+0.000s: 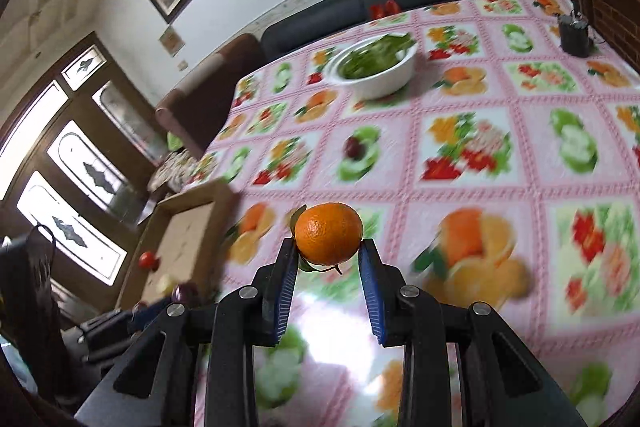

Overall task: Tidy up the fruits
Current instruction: 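Grasp the dark red plum with left tool while right tool grasps the leafy mandarin, then carry the dark red plum and mandarin with both tools over the box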

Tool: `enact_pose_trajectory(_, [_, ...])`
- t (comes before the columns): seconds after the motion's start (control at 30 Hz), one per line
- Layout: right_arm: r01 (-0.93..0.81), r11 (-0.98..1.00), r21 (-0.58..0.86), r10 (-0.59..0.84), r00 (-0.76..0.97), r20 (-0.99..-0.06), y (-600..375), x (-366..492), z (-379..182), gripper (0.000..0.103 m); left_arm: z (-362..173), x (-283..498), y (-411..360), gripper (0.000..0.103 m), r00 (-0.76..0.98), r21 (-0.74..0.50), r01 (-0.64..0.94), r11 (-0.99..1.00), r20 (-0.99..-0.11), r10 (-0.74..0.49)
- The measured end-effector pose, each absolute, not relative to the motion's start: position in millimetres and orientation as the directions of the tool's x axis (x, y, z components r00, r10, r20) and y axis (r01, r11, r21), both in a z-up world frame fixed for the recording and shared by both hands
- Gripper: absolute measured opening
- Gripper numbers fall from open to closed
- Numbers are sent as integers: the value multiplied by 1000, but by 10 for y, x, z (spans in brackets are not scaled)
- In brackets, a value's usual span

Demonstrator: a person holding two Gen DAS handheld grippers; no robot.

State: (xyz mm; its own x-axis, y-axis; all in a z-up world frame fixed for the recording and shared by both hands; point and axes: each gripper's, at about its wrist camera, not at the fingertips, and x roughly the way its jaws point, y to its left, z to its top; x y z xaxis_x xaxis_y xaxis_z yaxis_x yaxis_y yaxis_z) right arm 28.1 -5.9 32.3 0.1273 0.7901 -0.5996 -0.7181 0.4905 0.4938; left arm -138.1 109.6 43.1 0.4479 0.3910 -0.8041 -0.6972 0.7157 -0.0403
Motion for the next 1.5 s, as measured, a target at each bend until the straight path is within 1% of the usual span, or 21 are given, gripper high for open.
enact_pose_trajectory(0.23, [-776,439,452,800,110,-590,35,-236,442,32,478,-1665,1204,26,429,-32,-742,669,-790,438])
enact_pose_trajectory(0.53, [-808,391,440,805,69,-589,198,-593,472,32,487,-1869,1332,26,417,-36,-771,636,-783,462])
enact_pose_trajectory(1.17, [-827,362,431,805,43,-592,243,-823,516,32,556,-2079,1479,26,388,-16,-812,584,-762,519])
enact_pose_trajectory(1.5, [-839,344,422,794,20,-607,358,-895,486,32,534,-2250,1685,26,379,-50,-834,550,-776,504])
